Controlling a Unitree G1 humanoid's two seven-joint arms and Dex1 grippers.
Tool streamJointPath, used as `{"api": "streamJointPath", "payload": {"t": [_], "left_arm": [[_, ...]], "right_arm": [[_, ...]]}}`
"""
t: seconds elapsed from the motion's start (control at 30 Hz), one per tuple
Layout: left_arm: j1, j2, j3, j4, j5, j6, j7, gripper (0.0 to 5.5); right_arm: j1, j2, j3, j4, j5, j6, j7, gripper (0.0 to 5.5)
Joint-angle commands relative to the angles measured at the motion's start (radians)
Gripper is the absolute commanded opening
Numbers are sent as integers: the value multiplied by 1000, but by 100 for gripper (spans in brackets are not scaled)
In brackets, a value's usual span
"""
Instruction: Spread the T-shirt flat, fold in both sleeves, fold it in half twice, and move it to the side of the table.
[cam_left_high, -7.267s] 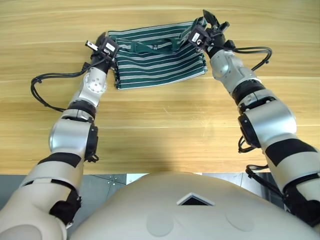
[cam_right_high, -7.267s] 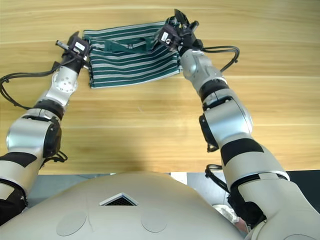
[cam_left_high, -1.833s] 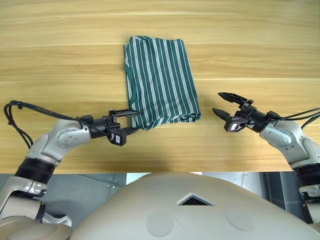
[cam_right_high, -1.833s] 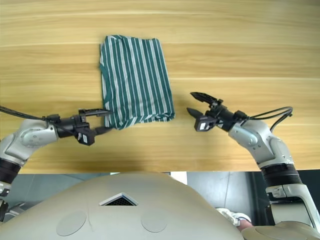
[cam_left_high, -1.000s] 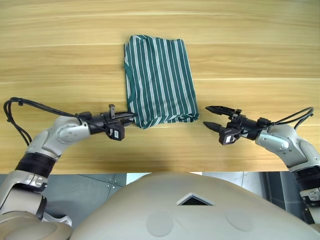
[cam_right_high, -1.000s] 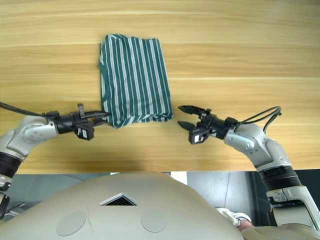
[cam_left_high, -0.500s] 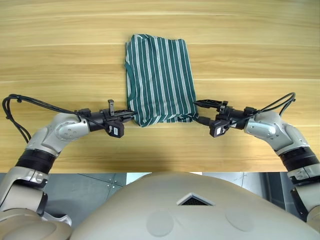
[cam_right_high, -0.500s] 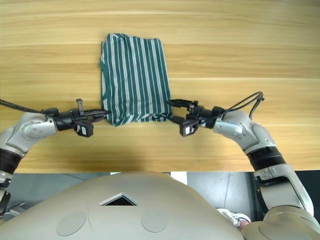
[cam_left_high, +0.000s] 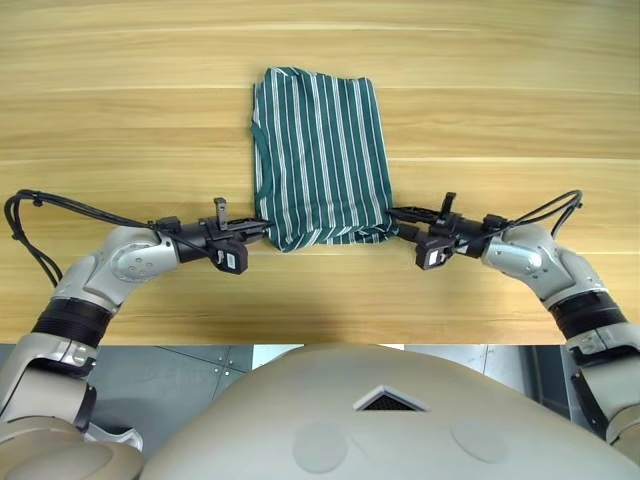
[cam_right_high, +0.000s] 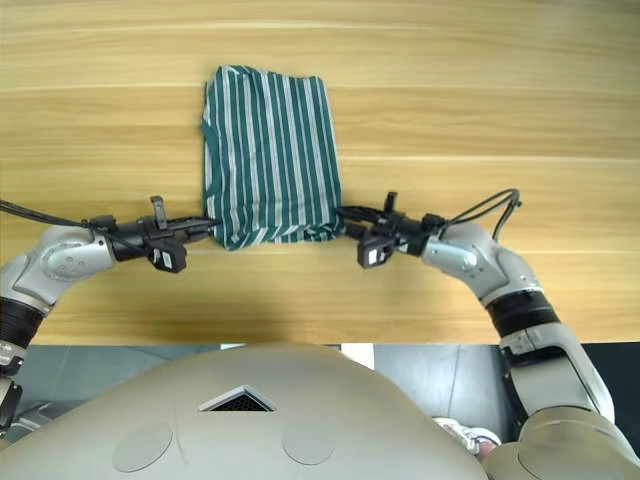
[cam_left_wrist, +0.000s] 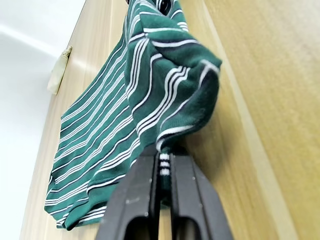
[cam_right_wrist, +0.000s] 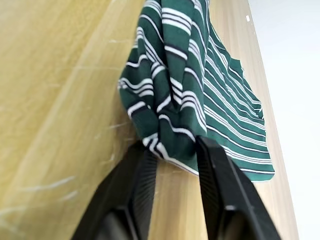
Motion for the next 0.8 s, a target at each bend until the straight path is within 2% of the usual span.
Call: {"api": "streamJointPath", "payload": {"t": [0.03,0.17,0.43,0.67,0.8], "left_arm": [[59,-51,-62,85,87,56,-10,10],[63,-53,-60,84,83,54,-5,10],[91,-48,-40,75,37,51,8,10],[289,-35,40,-52,-170,47,40,10],[351,-44,80,-87,-222,46,45,10]], "right_arm": [[-26,18,-4,27,-9,-3,-15,66],[-17,27,2,14,-7,-10,-15,2],[44,0,-15,-81,10,5,-2,2],[239,-92,-162,-194,108,100,-20,2],[312,-101,-217,-232,117,127,-29,2]]}}
